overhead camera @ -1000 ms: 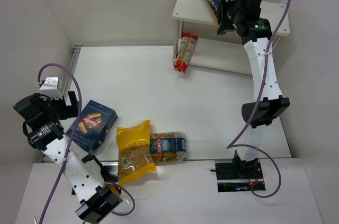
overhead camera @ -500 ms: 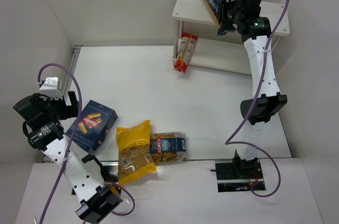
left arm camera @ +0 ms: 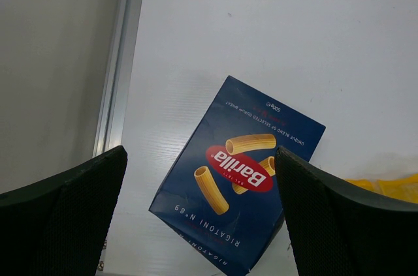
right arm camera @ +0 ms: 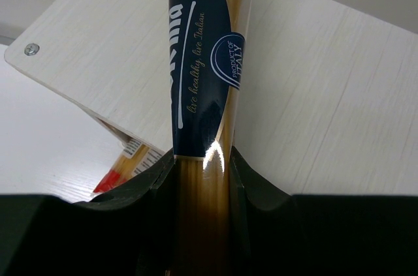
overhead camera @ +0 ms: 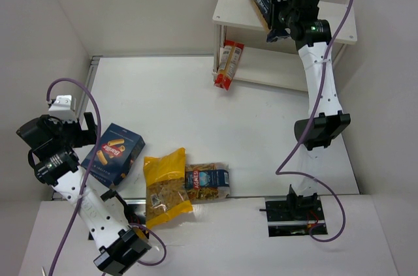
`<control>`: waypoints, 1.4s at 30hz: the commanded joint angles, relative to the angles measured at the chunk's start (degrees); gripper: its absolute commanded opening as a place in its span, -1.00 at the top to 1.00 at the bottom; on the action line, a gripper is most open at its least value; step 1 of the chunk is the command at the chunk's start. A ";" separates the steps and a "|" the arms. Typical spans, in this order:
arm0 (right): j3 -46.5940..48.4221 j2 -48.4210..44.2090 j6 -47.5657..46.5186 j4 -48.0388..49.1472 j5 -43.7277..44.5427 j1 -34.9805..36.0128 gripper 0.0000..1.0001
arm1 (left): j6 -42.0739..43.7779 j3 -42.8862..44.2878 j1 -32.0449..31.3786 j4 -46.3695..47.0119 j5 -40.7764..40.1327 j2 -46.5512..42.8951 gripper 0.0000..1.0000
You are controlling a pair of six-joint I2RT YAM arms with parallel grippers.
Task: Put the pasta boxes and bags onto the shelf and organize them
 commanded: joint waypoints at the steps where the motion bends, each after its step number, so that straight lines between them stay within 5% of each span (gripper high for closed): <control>1: 5.59 -1.11 0.38 9.53 0.39 -0.39 1.00 | 0.98 -0.05 0.40 1.15 1.38 -1.05 -0.98; 25: 5.59 0.56 3.01 10.67 5.31 -1.53 0.95 | 0.98 -0.05 0.40 1.15 1.38 -1.05 -0.98; 31: 5.59 0.56 3.01 10.68 6.36 -1.53 0.28 | 0.98 -0.05 0.40 1.15 1.38 -1.05 -0.98; 42: 5.59 0.04 3.54 11.20 6.90 -1.53 -0.35 | 0.98 -0.05 0.40 1.15 1.38 -1.05 -0.98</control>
